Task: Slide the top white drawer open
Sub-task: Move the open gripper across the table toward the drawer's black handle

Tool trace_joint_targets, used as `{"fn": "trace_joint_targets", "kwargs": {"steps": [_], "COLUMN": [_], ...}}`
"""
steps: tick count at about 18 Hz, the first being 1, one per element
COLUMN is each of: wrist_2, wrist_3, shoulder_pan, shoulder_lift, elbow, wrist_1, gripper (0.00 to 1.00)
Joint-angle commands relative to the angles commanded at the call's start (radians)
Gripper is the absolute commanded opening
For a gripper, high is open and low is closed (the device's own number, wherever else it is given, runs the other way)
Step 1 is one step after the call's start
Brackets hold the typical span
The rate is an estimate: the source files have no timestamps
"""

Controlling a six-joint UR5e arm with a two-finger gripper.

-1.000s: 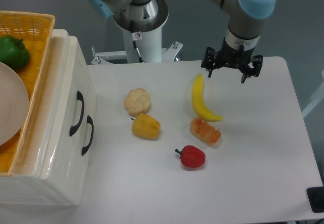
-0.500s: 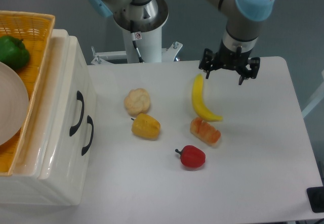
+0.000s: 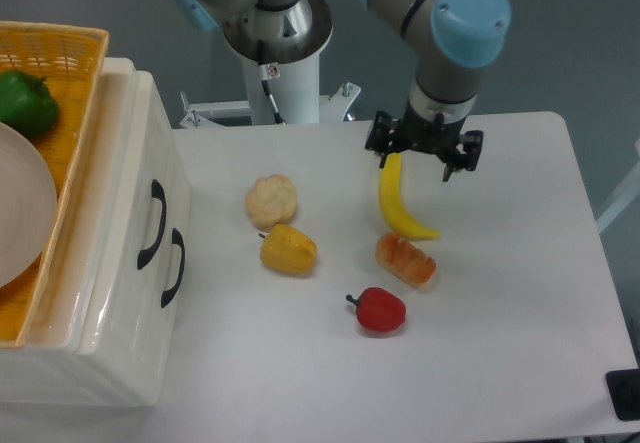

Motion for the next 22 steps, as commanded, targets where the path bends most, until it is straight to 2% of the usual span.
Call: {"fn": "trace_joint_targets", "kwargs": {"steps": [6,9,18,22], "wrist_2": [-0.074,-0.077,-0.083,-0.156], "wrist_3": [-0.126,-0.229,-0.399,-0.468], "shoulder_pan": [-0.031,-0.072,-0.170,-0.173], "shoulder_lift": [0.003,0.006,-0.008,-0.014], "elbow": [0.000,0.002,0.009,0.029], "wrist_1": [0.015,0.015,0.014,0.014], "gripper": [1.00,1.00,1.00,1.00]}}
